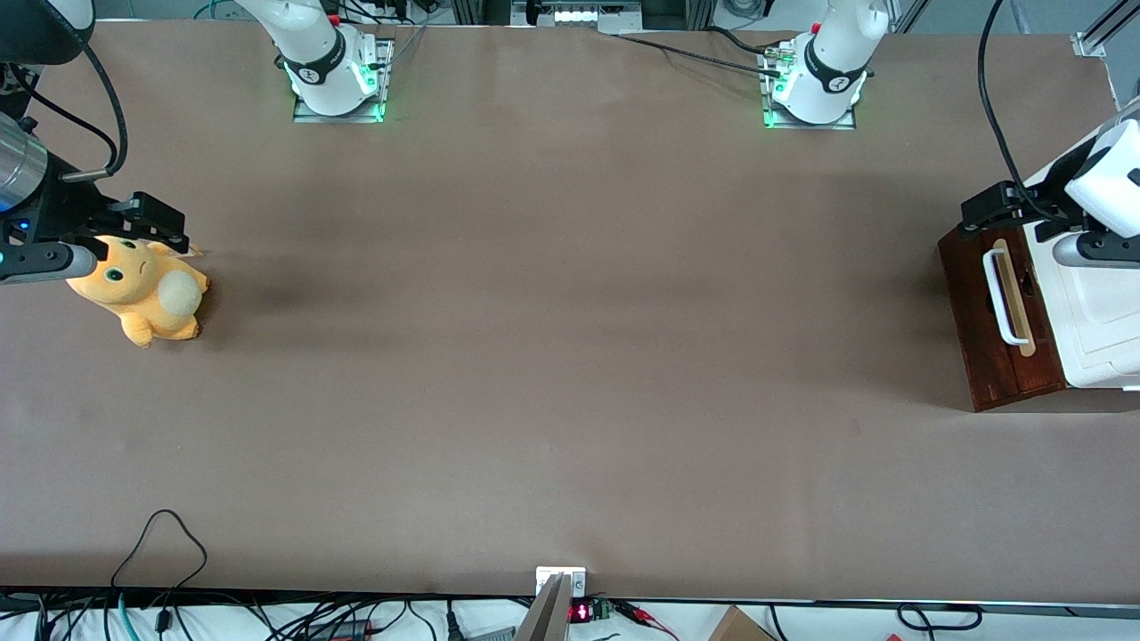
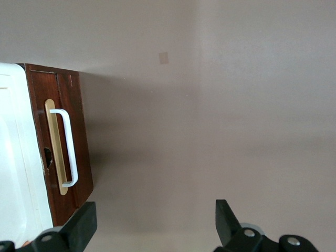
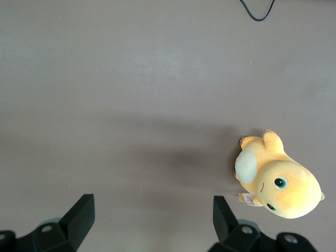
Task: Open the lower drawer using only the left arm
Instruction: 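Move the open left gripper down to the lower drawer's white handle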
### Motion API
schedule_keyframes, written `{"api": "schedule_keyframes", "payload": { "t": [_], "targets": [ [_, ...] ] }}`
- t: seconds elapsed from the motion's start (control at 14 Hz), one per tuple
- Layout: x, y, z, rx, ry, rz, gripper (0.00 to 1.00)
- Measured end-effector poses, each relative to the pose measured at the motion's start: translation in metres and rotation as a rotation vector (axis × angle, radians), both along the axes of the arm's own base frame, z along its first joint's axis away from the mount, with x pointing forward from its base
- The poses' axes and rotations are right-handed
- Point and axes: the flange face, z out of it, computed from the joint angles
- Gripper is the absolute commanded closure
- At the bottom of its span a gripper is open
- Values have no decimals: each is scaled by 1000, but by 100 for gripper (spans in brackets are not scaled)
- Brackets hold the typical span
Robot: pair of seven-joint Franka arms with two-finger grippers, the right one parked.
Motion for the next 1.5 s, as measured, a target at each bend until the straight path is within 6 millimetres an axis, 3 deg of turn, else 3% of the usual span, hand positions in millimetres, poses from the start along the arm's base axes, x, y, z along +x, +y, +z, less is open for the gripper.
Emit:
{"api": "schedule_keyframes", "payload": {
  "t": [0.21, 0.57, 0.86, 1.0, 1.29, 1.5],
  "targets": [
    [9, 1, -21, 79, 36, 0, 0],
    [21, -31, -54, 233, 89, -45, 0],
    [29, -17, -90, 374, 158, -31, 0],
    [32, -18, -124, 479, 212, -64, 0],
    [25, -35, -212, 720, 309, -99, 0],
    [14, -19, -261, 902, 364, -150, 0]
  ]
}}
